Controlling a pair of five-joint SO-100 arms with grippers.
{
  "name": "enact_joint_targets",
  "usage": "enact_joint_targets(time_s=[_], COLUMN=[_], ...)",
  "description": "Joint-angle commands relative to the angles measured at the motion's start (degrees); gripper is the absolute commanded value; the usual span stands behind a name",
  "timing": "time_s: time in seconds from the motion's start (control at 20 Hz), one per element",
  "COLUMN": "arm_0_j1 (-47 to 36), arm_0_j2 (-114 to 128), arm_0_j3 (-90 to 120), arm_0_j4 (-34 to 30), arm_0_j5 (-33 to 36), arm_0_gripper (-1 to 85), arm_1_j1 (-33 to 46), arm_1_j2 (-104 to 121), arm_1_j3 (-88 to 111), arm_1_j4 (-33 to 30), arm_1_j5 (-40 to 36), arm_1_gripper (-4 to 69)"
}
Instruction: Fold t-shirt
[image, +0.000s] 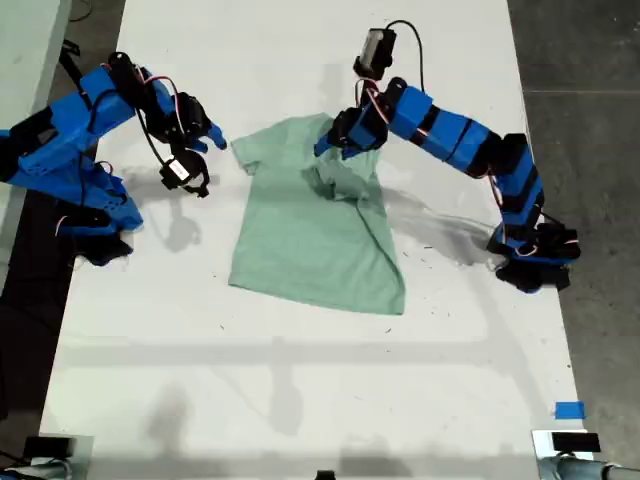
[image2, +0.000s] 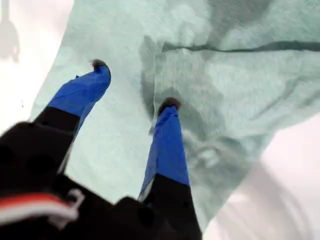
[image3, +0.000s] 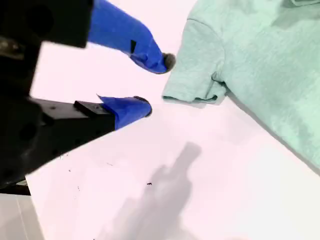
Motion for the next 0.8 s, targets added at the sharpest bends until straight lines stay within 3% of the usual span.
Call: enact_joint_targets(time_s=[0.0,0.1,0.35,0.75], arm_0_j1=[-0.26,-1.41,-7.03,-14.85], arm_0_j2=[-0.7,-5.27,-20.57,-48.96], arm_0_j3=[-0.26,-2.29,-8.79,-23.73], arm_0_j4=[-2.37,-3.6,-9.23,-13.97], arm_0_j5=[0.79,2.2,9.14,13.71], arm_0_gripper=[18.6,22.0,29.1,29.6], arm_1_j1=[2.55,3.34,2.11,-1.58], arm_1_j2=[11.95,16.08,23.91,29.97], arm_1_j3=[-2.99,-0.97,8.96,14.59], arm_1_j4=[8.17,12.04,12.57,12.57], arm_1_j5=[-1.32,-2.2,-2.99,-2.11], arm_1_gripper=[22.8,22.8,22.6,22.2])
